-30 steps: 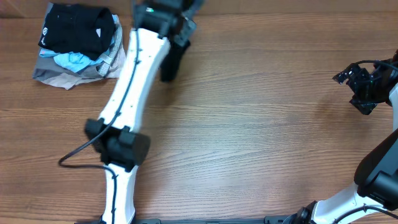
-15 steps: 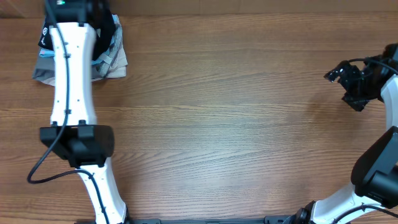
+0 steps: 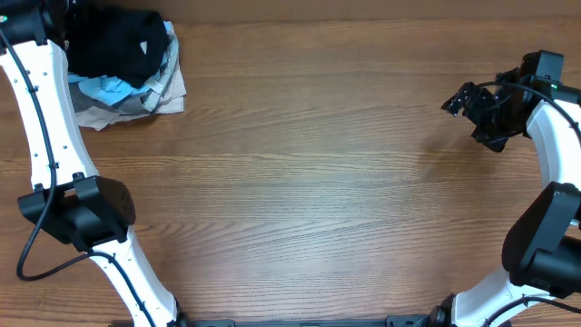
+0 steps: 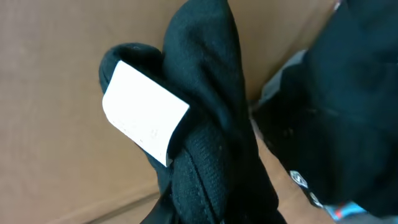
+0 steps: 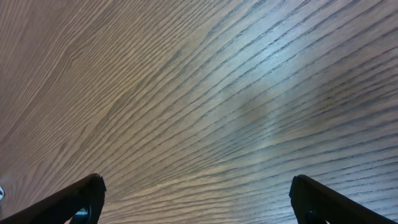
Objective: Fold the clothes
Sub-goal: 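Carry the folded black shirt with the left gripper to the clothes stack, then lower the shirt onto the stack and open the left gripper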
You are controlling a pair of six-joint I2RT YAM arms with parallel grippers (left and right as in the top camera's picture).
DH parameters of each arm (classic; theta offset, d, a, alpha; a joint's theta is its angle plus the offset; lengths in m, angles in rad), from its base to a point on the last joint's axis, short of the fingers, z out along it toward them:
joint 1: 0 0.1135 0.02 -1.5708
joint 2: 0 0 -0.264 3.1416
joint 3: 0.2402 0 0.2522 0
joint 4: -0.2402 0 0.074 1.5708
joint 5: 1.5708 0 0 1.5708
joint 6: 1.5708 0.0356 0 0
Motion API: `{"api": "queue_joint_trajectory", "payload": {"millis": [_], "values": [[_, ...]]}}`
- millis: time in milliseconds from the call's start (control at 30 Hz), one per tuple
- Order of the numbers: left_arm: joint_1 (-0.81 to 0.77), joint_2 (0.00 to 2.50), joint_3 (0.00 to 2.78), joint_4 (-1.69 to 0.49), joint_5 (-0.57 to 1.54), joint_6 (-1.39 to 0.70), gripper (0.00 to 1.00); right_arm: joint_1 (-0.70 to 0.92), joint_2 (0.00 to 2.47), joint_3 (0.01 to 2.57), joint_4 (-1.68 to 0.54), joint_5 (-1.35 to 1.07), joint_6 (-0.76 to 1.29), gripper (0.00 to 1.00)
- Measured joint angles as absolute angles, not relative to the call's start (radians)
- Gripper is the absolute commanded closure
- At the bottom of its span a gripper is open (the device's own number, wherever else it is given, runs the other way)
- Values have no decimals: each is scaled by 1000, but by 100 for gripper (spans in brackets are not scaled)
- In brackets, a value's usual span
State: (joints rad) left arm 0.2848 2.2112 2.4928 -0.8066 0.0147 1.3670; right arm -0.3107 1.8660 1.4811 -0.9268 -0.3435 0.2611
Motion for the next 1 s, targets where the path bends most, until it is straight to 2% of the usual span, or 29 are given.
{"api": "queue_joint_trajectory", "payload": {"millis": [233,467,633,933,967,1000], "values": [[290,2283,2492,-788,-5,1298,96,-311,1866,1481,-916,-344,261,1],[290,2325,2491,-720,-145,1071,96,-311,1866,1481,-916,-344,261,1],[291,2325,2491,-720,-207,1004,96,-311,1866,1481,-916,-344,261,1],[290,2328,2491,-799,-117,967,95,-311,1866,1481,-916,-344,260,1],[290,2333,2491,-808,-107,963,87,-311,1866,1481,-916,-344,262,1],[290,2338,2491,-817,-101,963,70,-311,1866,1481,-916,-343,261,1]]}}
